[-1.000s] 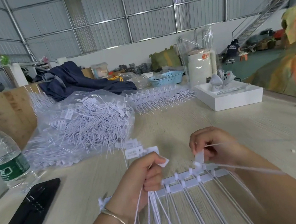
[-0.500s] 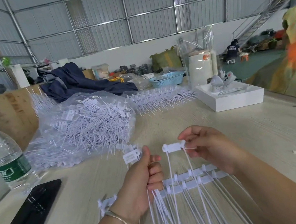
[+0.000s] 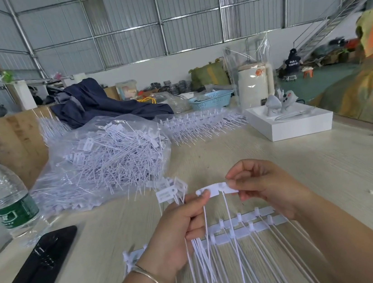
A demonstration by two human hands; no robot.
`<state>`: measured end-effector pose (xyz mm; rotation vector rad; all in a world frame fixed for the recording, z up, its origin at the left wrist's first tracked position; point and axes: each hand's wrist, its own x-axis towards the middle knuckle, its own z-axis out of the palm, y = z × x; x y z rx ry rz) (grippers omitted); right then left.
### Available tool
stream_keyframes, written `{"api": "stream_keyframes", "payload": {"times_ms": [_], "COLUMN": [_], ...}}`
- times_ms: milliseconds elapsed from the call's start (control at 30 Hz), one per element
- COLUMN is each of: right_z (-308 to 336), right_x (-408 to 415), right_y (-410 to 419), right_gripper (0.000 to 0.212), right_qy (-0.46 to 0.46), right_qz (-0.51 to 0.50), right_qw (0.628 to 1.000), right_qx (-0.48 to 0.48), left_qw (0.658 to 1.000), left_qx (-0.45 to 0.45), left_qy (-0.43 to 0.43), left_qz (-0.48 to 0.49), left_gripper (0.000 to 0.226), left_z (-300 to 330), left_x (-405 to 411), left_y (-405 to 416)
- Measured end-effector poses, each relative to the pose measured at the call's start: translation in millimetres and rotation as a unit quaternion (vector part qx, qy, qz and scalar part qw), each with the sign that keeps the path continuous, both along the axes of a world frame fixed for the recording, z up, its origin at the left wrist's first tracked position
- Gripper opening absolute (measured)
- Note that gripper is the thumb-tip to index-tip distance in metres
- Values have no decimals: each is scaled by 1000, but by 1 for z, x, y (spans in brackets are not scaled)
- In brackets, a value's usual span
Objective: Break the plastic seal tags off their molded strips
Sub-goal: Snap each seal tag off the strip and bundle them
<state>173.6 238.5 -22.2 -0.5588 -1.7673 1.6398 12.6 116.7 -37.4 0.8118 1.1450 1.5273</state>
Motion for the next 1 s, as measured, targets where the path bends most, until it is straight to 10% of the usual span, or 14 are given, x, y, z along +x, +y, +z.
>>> {"api": "stream_keyframes", "payload": {"times_ms": [500,1000], "right_z": [-7,6], "right_x": [-10,-3], "right_y": [-17,-9], "right_gripper": [43,15], "right_qy": [-74,68], "right_qz": [136,77], "right_qw": [988,994], "right_qx": [3,-48], "left_qw": [981,999], "left_qx": [14,-3], "left_qy": [-78,-42], "left_qz": [-178,17], "left_gripper": [19,35], "left_z": [6,-1], "left_x": [11,8], "left_y": [-6,4]}}
